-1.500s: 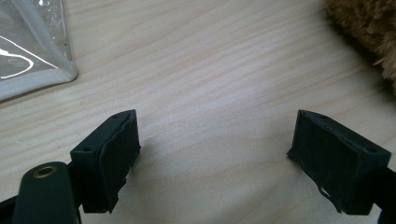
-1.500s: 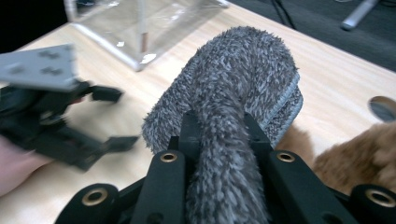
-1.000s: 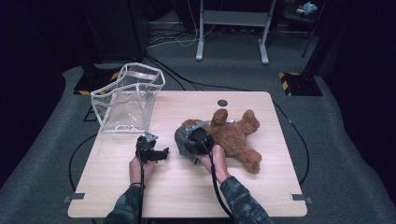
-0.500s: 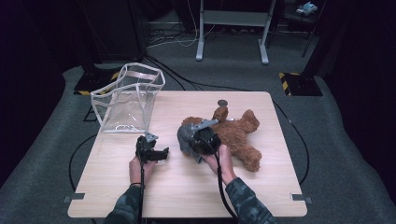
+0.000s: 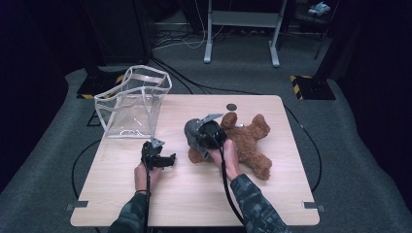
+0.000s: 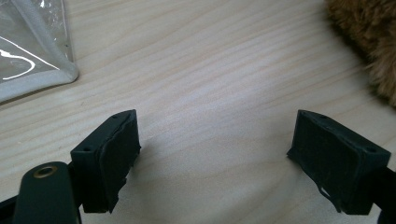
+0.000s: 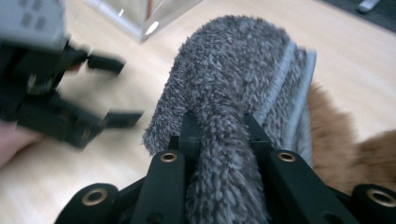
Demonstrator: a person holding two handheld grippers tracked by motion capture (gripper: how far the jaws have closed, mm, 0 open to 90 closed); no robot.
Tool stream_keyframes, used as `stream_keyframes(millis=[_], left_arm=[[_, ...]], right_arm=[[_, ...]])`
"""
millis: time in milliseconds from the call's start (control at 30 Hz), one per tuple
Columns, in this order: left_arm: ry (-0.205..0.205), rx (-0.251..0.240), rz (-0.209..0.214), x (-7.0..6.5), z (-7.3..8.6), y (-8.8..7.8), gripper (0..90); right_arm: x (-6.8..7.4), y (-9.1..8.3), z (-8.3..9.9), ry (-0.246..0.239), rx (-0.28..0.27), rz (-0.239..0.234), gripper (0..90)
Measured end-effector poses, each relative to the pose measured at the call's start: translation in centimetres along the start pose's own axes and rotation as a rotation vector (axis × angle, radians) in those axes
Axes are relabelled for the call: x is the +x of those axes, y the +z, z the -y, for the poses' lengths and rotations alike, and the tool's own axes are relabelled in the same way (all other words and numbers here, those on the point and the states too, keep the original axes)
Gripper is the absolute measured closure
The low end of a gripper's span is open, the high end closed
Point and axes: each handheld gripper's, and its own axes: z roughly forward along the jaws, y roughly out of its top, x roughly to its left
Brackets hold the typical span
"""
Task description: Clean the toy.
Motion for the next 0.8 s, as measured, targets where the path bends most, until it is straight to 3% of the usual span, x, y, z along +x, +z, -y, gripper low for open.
stream_keyframes(millis=[133,267,367,467,633,700,800], left_arm=[[0.0,-0.001,0.001,0.0,0.0,0.0,15.1],[0.001,0.0,0.0,0.0,0.0,0.0,15.2],[0.005,0.0,-0.002,0.0,0.0,0.0,15.2],[0.002,0.0,0.0,0.0,0.0,0.0,15.1],[0.0,-0.006,-0.005,0.0,0.0,0.0,15.2],[0.001,-0.006,-0.005,0.0,0.0,0.0,15.1],[0.001,-0.006,-0.006,-0.1,0.0,0.0,15.1]], right_arm=[[1.3,0.2,2.0,-0.034,0.003,-0.031,75.5],[2.1,1.2,4.2,-0.034,0.064,-0.061,75.5],[2.0,2.3,6.1,-0.005,0.111,-0.076,75.5],[1.7,2.4,7.3,0.023,0.122,-0.101,75.5],[1.1,-0.6,6.3,0.047,0.045,-0.11,75.5],[0.6,-2.1,5.3,0.036,-0.011,-0.094,75.5],[-0.7,-4.6,3.2,0.065,-0.083,-0.042,75.5]])
